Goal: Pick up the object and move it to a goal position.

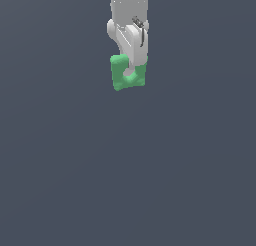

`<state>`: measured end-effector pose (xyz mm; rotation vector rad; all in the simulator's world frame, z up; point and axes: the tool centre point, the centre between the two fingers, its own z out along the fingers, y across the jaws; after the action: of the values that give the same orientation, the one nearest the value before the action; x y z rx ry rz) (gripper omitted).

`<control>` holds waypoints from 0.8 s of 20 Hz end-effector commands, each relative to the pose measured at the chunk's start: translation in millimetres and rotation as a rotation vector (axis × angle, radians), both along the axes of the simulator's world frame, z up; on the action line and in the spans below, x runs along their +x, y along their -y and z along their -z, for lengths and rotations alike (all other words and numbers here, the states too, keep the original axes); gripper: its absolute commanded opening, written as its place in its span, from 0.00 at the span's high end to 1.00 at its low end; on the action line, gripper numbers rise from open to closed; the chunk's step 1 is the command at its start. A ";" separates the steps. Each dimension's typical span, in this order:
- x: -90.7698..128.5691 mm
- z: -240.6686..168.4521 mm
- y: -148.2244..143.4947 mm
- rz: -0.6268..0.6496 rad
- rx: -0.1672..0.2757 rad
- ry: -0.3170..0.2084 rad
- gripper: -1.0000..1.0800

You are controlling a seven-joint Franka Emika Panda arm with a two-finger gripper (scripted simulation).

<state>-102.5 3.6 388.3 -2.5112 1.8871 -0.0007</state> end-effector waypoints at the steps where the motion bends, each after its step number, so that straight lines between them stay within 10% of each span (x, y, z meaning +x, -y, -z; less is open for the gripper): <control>1: -2.2 -25.7 7.1 0.000 0.000 -0.001 1.00; 16: -4.9 -132.5 35.9 -0.002 0.000 -0.001 1.00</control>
<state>-107.3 -30.7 514.3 -2.5124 1.8852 -0.0008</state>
